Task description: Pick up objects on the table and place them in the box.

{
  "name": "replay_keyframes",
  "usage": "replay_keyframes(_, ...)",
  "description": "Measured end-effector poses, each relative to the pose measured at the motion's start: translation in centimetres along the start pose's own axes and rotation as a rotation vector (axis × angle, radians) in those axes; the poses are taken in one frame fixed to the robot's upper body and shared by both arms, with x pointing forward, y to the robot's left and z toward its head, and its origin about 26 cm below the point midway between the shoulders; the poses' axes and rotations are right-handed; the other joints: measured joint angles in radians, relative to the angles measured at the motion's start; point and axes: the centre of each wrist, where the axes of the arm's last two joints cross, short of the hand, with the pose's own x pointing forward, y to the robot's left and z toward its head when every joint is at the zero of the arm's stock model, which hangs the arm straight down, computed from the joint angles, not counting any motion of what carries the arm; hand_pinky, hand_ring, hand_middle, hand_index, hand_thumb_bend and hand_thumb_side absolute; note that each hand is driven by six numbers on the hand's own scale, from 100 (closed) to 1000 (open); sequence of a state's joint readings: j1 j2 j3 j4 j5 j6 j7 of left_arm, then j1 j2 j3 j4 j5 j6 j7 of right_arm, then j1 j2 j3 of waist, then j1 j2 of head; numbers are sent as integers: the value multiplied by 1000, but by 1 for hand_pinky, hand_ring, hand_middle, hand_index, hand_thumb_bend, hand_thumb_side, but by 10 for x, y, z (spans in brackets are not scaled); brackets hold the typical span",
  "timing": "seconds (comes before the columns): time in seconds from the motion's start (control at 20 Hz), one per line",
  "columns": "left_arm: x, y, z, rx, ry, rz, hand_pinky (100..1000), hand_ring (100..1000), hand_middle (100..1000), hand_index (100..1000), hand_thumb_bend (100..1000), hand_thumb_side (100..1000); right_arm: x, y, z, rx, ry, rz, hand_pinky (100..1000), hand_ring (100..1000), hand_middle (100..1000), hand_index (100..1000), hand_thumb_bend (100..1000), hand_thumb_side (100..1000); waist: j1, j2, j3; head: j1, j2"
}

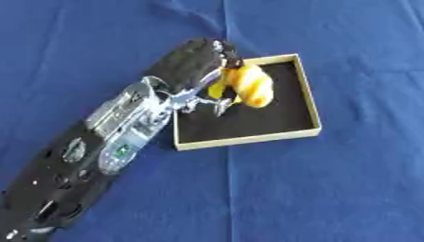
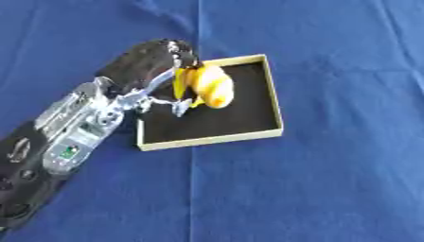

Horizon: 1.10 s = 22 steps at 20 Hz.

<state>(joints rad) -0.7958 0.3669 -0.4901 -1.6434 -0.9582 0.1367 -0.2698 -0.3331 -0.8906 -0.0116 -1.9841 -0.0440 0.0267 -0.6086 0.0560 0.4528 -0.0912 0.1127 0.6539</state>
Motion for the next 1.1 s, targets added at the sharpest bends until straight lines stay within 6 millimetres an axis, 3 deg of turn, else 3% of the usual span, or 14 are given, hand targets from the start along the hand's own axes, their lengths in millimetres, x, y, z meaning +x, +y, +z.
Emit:
replay_keyframes(0.15,0,-10,-1,-35,-16,-7,857,765,741,835,100,100,0,1,1,-2,3,-4,797,886,725,787,100,819,0,2,-2,0,0)
replay_keyframes(0.2,0,-12,-2,-48,-21,-10,874,814,789,923,100,100,0,1,1,-2,3,-4,797,886,725,787,100,819,0,2,-2,0,0)
replay_keyframes(0.25,0,-14,-2,-61,-26,-14,882,832,805,946,100,113,0,1,1,-2,3,-3,797,886,725,788,100,819,0,2,-2,0,0)
replay_keyframes(0.3,0,-14,-2,-71,-32,-20,895,863,832,973,108,219,0,1,1,-2,3,-3,797,886,725,788,100,819,0,2,-2,0,0)
replay_keyframes(0.35,0,-14,-2,-78,-37,-26,898,868,835,975,119,234,0,1,1,-2,3,-3,797,886,725,788,100,819,0,2,-2,0,0)
replay_keyframes(0.45,0,-14,-1,-89,-41,-41,920,907,859,993,238,439,-1,1,1,-1,3,-2,796,886,725,788,100,818,0,2,-2,-1,0)
replay_keyframes(0.65,-2,-12,6,-84,-15,-74,919,912,862,992,280,602,-2,1,3,1,9,0,797,886,726,788,100,817,0,2,3,-8,0)
replay_keyframes(0.8,-6,-2,13,-39,25,-75,917,907,861,978,233,582,-2,1,3,-1,8,0,796,886,726,788,100,817,0,2,10,-24,0)
replay_keyframes(0.95,-9,19,21,55,61,-56,909,887,850,939,100,468,-2,1,4,-2,9,0,796,886,726,788,100,818,-2,1,15,-45,2)
replay_keyframes(1.1,-11,48,34,185,88,3,914,861,834,876,100,494,-3,-1,4,-9,8,3,796,886,726,789,100,817,-3,-1,23,-65,4)
